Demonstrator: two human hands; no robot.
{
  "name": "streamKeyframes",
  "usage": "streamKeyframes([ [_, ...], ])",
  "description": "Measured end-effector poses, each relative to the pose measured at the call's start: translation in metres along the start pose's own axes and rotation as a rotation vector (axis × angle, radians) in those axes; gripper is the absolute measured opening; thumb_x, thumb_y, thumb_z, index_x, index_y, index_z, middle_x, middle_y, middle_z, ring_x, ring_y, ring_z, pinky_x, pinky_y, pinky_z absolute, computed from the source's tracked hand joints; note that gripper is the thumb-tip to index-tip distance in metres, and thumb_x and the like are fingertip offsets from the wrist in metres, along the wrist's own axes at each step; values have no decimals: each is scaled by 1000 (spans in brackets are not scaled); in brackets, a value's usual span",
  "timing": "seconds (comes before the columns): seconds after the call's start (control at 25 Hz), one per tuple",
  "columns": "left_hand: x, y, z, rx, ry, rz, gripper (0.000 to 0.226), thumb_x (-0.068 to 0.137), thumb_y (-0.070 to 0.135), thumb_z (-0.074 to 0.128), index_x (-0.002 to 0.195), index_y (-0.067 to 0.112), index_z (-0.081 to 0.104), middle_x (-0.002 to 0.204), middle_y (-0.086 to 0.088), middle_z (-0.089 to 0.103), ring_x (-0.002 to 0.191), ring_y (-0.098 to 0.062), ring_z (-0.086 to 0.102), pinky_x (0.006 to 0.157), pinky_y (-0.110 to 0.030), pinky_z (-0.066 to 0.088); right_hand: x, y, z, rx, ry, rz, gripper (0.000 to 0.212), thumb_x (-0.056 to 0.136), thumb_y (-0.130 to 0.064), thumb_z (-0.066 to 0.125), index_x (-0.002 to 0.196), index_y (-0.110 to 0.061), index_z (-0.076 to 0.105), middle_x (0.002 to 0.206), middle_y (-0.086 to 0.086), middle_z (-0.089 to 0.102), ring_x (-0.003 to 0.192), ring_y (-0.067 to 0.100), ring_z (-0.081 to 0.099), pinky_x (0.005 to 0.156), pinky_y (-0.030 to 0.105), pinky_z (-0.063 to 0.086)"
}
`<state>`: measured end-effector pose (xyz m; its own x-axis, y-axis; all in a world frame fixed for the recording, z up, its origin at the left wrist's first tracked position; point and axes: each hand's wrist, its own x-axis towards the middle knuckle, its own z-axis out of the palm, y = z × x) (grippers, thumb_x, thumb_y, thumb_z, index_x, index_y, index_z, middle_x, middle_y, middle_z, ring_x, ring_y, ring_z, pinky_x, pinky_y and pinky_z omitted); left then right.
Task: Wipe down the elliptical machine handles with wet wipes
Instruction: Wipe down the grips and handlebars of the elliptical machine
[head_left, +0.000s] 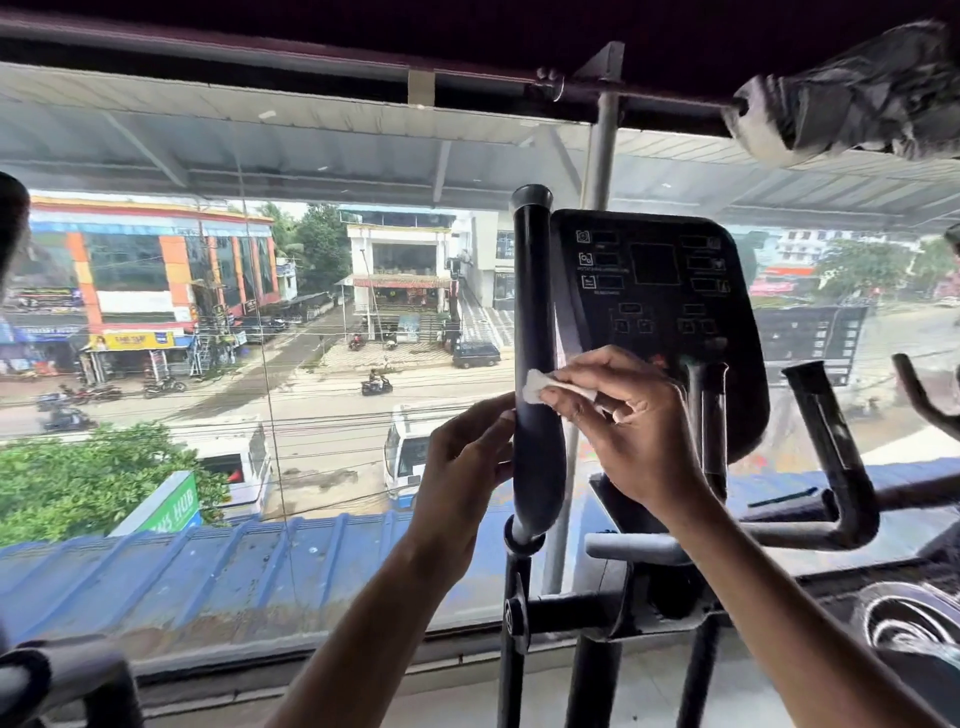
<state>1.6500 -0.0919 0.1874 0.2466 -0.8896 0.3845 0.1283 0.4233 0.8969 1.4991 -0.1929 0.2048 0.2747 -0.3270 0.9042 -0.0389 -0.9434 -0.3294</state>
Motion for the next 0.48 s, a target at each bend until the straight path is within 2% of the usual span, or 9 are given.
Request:
streamKeyframes([
  [0.08, 0, 0, 1, 27, 13, 15, 33, 106, 11, 51, 104, 26, 80, 103, -4, 79, 91, -16, 74, 76, -21, 55, -4, 5, -1, 63, 11, 20, 13, 91, -30, 78, 103, -25, 78, 98, -7, 71, 94, 21, 72, 77, 45, 63],
  [0.16, 0, 1, 3, 50, 36, 10, 33, 106, 10, 51, 104, 26, 80, 100, -2, 79, 88, -16, 73, 75, -23, 56, 0, 9, 2, 68, 106, 29, 12, 92, -29, 78, 104, -27, 77, 97, -7, 71, 92, 21, 73, 75, 48, 63],
  [0.28, -1, 2, 6, 108, 64, 3, 29, 106, 10, 51, 110, 22, 77, 101, -3, 79, 87, -15, 73, 75, -23, 56, 2, 10, 11, 114, 153, 57, 11, 93, -18, 78, 104, -15, 77, 99, -3, 72, 91, 19, 73, 75, 45, 63],
  [0.36, 0, 2, 9, 142, 116, 41, 25, 101, 15, 57, 118, 20, 74, 110, -2, 78, 94, -17, 74, 80, -30, 57, 4, 13, 13, 134, 167, 59, 11, 93, -13, 78, 103, -8, 76, 99, -3, 74, 91, 16, 75, 75, 39, 63],
  [0.4, 2, 3, 9, 160, 153, 68, 30, 96, 20, 60, 123, 23, 70, 116, 2, 75, 100, -18, 73, 84, -35, 58, 8, 16, 15, 143, 198, 71, 11, 94, -13, 77, 103, -7, 76, 99, -5, 75, 92, 14, 76, 76, 37, 64],
  [0.48, 7, 6, 11, 210, 202, 121, 42, 87, 26, 61, 128, 28, 67, 124, 10, 70, 108, -20, 71, 95, -47, 57, 24, 27, 21, 121, 267, 108, 15, 95, -25, 77, 104, -13, 76, 102, -5, 77, 94, 18, 77, 76, 45, 64],
])
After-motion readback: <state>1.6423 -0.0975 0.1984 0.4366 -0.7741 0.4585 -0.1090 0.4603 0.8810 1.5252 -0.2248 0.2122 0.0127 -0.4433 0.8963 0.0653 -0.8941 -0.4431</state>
